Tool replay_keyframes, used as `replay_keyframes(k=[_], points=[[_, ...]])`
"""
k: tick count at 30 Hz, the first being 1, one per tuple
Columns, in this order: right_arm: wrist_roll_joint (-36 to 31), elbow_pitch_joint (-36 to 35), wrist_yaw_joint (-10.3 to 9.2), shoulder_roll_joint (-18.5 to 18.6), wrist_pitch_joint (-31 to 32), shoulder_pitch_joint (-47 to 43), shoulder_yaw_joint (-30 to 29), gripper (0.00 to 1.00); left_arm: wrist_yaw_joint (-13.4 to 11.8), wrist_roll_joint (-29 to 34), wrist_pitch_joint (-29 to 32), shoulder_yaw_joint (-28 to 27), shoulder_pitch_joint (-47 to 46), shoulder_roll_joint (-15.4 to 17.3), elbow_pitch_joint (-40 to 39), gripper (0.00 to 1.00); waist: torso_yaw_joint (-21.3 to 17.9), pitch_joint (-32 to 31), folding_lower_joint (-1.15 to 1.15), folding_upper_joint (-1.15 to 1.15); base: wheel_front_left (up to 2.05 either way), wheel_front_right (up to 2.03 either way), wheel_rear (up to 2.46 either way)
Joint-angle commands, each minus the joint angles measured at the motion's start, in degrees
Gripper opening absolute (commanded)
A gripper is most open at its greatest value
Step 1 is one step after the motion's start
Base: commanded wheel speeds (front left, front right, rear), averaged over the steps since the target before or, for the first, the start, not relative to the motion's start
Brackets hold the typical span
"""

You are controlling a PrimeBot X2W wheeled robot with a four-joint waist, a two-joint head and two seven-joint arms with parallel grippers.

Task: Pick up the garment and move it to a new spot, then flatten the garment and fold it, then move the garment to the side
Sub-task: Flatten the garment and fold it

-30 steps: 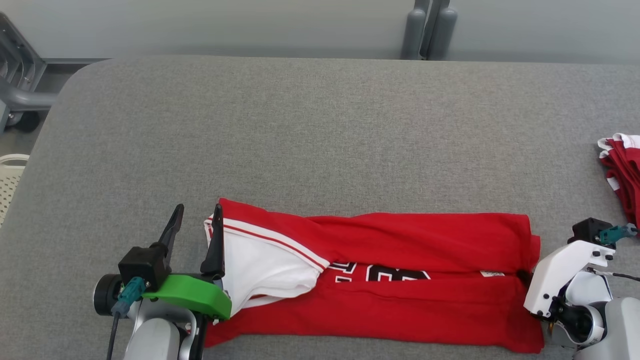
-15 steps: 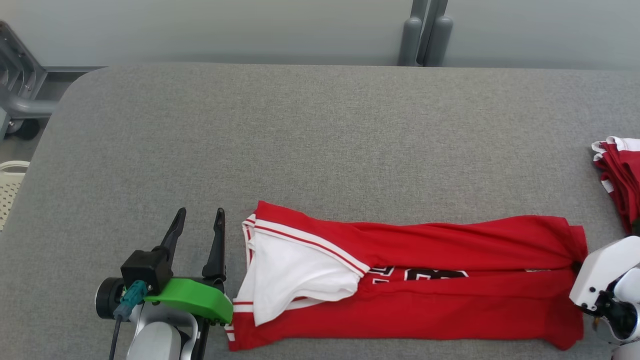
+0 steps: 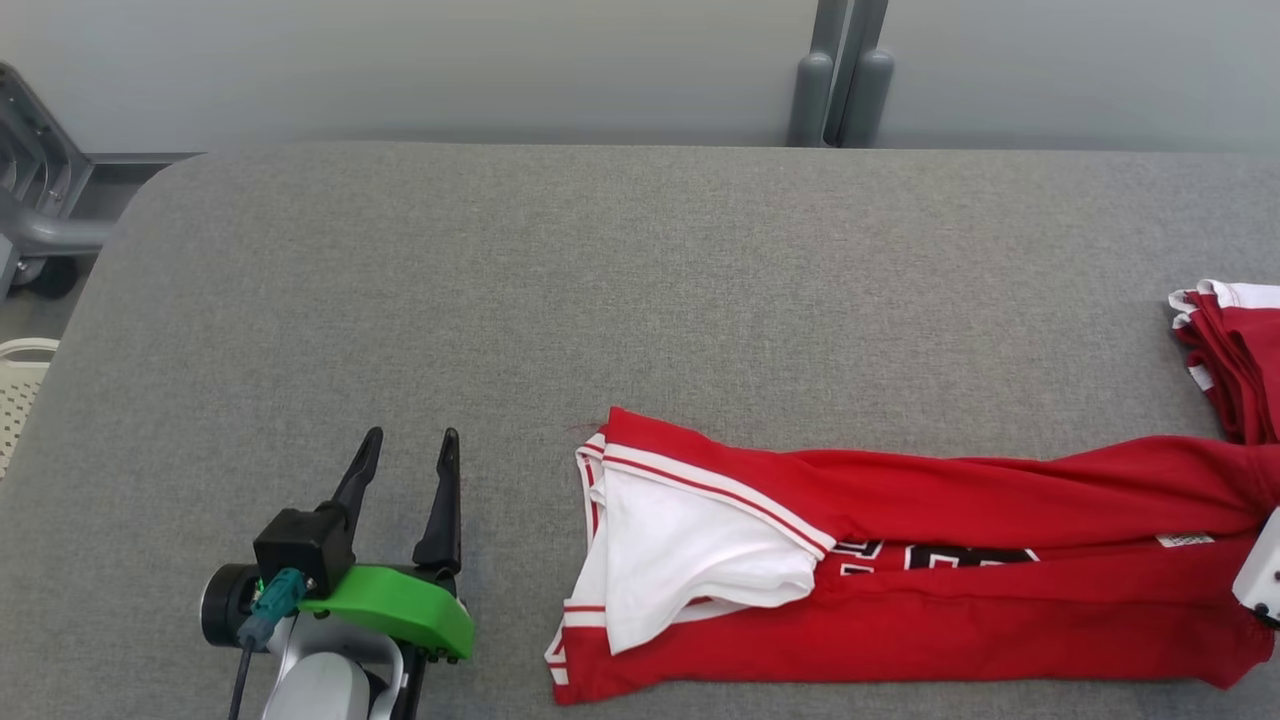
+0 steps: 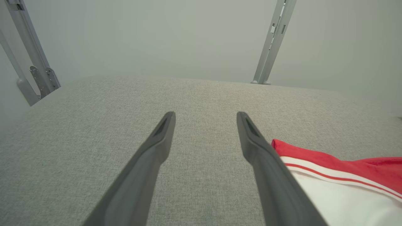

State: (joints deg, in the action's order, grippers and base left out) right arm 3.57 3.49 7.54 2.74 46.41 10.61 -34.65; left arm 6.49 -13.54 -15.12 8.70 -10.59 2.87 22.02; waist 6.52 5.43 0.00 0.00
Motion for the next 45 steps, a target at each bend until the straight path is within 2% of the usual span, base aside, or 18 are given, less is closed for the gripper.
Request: replay_keyframes(k=[1,7,17,22,23,33,45], points=[[1.5,-0.6,-0.11,0.3,0.9,-1.0,0.6,0.00,0.0,0.1,0.0,0.0,0.5,0.1,0.2,1.00,0.1,-0.2,0.00,0.00,0.00,0.00,0.00],[7.1,-0.8,-0.09,0.2,2.5,-2.3,5.2,0.00,0.1,0.2,0.0,0.1,0.8,0.1,0.5,1.00,0.1,-0.6,0.00,0.00,0.00,0.00,0.00],[23.5,2.1,-0.07,0.2,0.8,-2.3,22.8,0.00,0.2,0.1,0.0,0.1,0.6,0.1,0.6,1.00,0.1,-1.1,0.00,0.00,0.00,0.00,0.00],[28.5,3.5,-0.07,0.2,-0.4,-0.4,32.2,0.00,0.2,0.2,0.0,0.2,0.2,0.1,0.8,1.00,0.6,-1.2,0.00,0.00,0.00,0.00,0.00],[30.1,4.4,-0.07,0.2,-1.0,0.7,35.3,0.00,0.2,0.1,0.0,0.3,0.2,0.1,0.9,1.00,0.8,-1.1,0.00,0.00,0.00,0.00,0.00],[39.7,12.3,-0.06,0.2,-5.4,8.8,50.2,0.00,0.3,-0.6,0.0,1.0,-0.3,0.1,1.2,1.00,2.1,-0.7,0.00,0.00,0.00,0.00,0.00],[49.7,25.5,-0.06,0.2,-14.5,19.3,62.7,0.00,-0.2,-1.4,0.0,2.2,-0.9,0.1,1.4,1.00,4.4,-0.4,0.00,0.00,0.00,0.00,0.00]])
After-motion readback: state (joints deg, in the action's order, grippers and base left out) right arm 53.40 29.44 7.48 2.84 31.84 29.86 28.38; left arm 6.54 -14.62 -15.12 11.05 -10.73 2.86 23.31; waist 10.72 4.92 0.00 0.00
